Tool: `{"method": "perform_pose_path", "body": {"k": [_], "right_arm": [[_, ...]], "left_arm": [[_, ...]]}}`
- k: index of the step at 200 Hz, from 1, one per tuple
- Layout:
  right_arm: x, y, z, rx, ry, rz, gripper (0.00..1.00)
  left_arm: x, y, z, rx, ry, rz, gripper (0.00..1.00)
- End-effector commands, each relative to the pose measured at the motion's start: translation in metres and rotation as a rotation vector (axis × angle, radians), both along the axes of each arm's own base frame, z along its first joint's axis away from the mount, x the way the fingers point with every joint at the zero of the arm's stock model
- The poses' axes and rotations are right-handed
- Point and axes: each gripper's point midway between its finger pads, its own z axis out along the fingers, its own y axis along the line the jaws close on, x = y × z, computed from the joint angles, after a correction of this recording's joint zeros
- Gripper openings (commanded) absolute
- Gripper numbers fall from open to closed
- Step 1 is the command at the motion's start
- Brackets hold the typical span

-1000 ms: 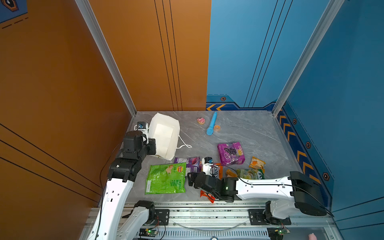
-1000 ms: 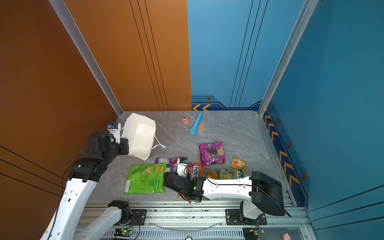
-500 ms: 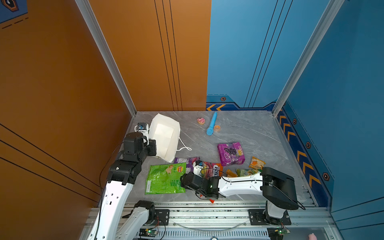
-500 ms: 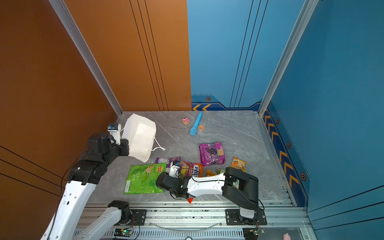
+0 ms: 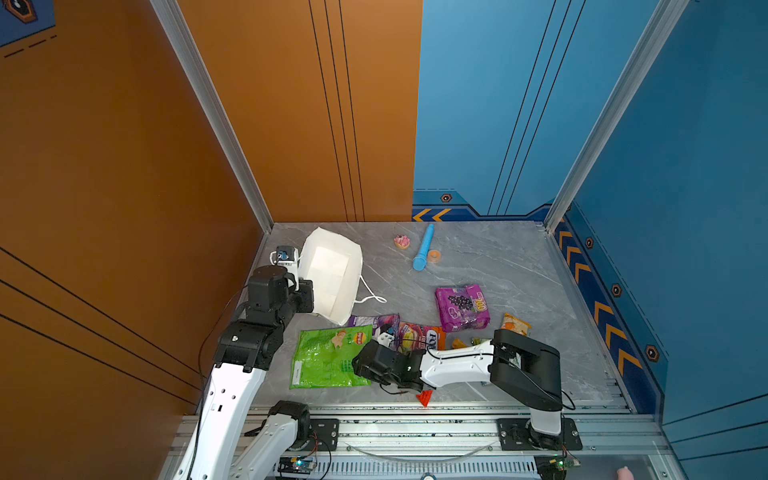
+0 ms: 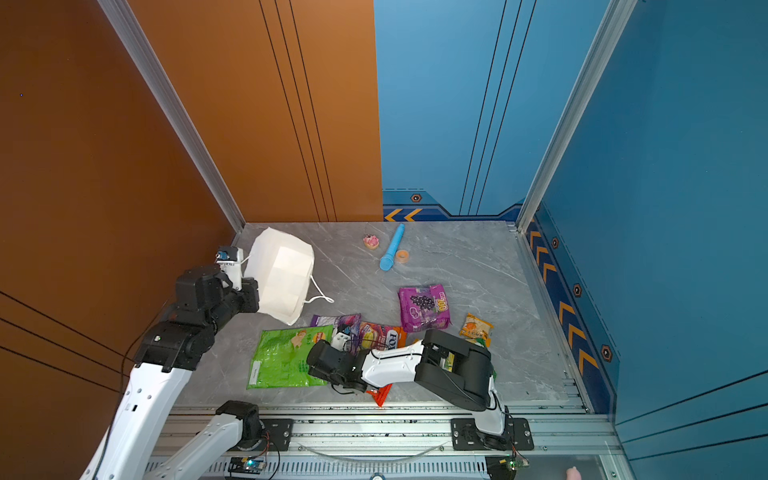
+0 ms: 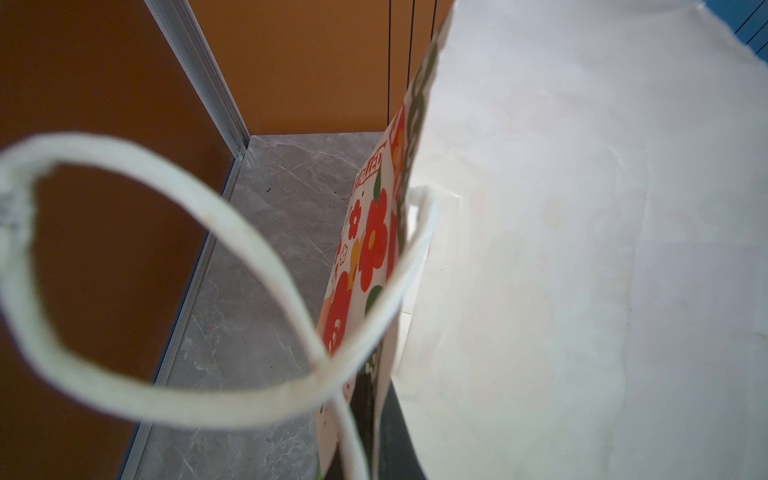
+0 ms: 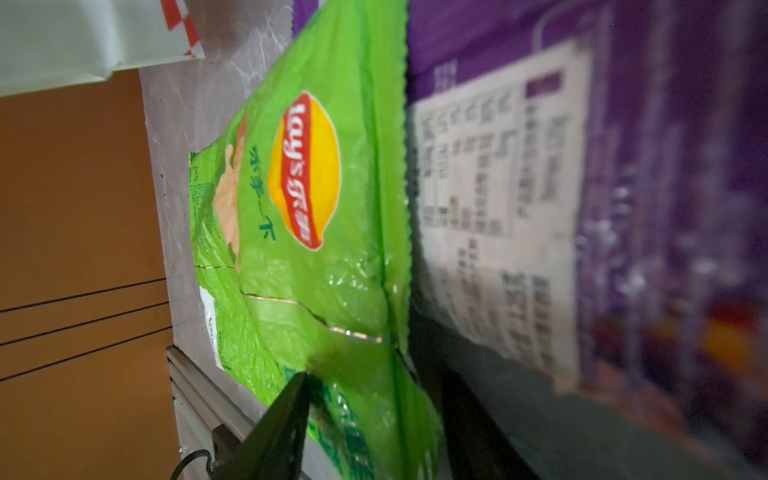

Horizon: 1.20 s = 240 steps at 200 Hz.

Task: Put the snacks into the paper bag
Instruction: 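Grasp the green Lay's chip bag with the right gripper and lift it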

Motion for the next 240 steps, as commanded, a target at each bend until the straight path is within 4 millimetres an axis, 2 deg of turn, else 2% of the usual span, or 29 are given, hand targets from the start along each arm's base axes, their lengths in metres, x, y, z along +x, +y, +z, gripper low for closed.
{"method": "perform_pose_path", "body": {"k": [1,30,48,68,100,139,181,240], "right_arm": [[0.000,0.005,-0.004,0.042,0.040,-0.006,0.44],[0.002,0.005,0.002,0.095,0.031,-0.017,0.16],[0.004,0.004,0.010,0.127,0.021,-0.018,0.06],[0.003,0.003,0.023,0.138,-0.010,-0.004,0.01],[0.000,0.000,0.051,0.143,-0.086,0.019,0.00],[0.000,-0.012,0.110,0.116,-0.266,0.058,0.00],[0.005,-0.034,0.167,0.096,-0.428,0.072,0.00],[0.022,-0.084,0.235,0.001,-0.632,0.066,0.00]], "left_arm": [[0.001,0.000,-0.002,-0.007,-0.006,0.013,0.00],[0.002,0.001,-0.004,-0.008,0.006,0.022,0.00],[0.003,0.001,-0.006,-0.010,0.016,0.024,0.00],[0.004,0.004,-0.007,-0.013,0.022,0.045,0.00],[0.006,0.013,-0.010,-0.021,0.041,0.105,0.00],[0.008,0.019,-0.014,-0.043,0.069,0.148,0.00],[0.009,0.023,-0.016,-0.053,0.079,0.167,0.00],[0.012,0.025,-0.021,-0.065,0.112,0.180,0.00]]}}
